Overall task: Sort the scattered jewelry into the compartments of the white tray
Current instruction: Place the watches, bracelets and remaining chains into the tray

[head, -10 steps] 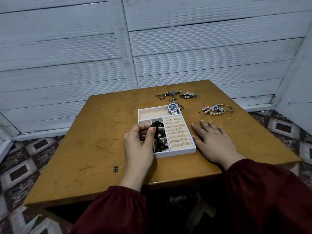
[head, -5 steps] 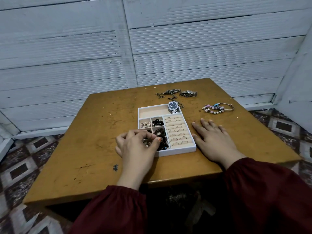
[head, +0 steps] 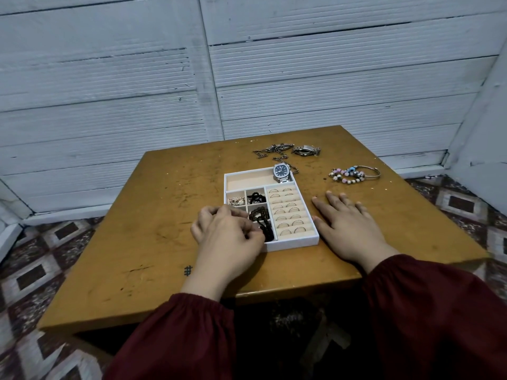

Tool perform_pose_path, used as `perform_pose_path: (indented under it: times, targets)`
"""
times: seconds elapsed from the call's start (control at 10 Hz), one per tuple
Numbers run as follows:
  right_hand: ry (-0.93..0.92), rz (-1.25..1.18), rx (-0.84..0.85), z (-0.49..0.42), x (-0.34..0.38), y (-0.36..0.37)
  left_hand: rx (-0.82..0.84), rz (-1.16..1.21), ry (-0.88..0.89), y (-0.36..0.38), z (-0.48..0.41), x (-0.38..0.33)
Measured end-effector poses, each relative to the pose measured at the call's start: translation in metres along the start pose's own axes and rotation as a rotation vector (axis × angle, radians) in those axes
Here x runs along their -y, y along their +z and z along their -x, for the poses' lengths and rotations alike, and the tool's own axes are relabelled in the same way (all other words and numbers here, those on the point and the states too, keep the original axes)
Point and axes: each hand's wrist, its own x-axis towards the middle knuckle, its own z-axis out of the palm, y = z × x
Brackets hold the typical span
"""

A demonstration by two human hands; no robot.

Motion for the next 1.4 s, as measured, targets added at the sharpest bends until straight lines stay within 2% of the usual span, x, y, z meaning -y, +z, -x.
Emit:
perform_pose_path:
  times: [0.1,0.2,0.4,0.8,0.9,1.0,1.2,1.3,1.4]
  targets:
    - [-0.001,-0.006,0.0,0.0,0.0,0.0,-0.039,0.049,0.025,-0.006,-0.009,-0.001]
    - [-0.001,-0.009,0.002,0.001,0.0,0.0,0.025,0.04,0.079,-0.012,-0.023,-0.001]
    - [-0.001,-0.009,0.004,0.001,0.0,-0.001,0.223,-0.146,0.158,-0.016,-0.041,-0.002]
    - [-0.005,-0.015,-0.005,0.0,-0.001,0.0,0.077,-0.13,0.09,-0.01,-0.041,-0.006]
    - [-0.004,-0.014,-0.009,0.0,0.0,0.001,0.019,-0.183,0.031,-0.009,-0.033,-0.006]
    - [-0.002,-0.014,-0.012,0.001,0.0,0.0,0.029,-0.246,-0.019,-0.007,-0.024,-0.01]
    - [0.0,-0.015,-0.001,0.001,0.0,0.0,0.022,-0.416,0.04,-0.006,-0.022,-0.018]
    - [0.001,-0.02,0.001,0.001,0.0,0.0,0.063,-0.354,0.05,-0.009,-0.023,-0.018]
    - [0.0,-0.023,-0.001,0.001,0.001,0.0,0.019,-0.161,0.057,-0.015,-0.024,-0.013]
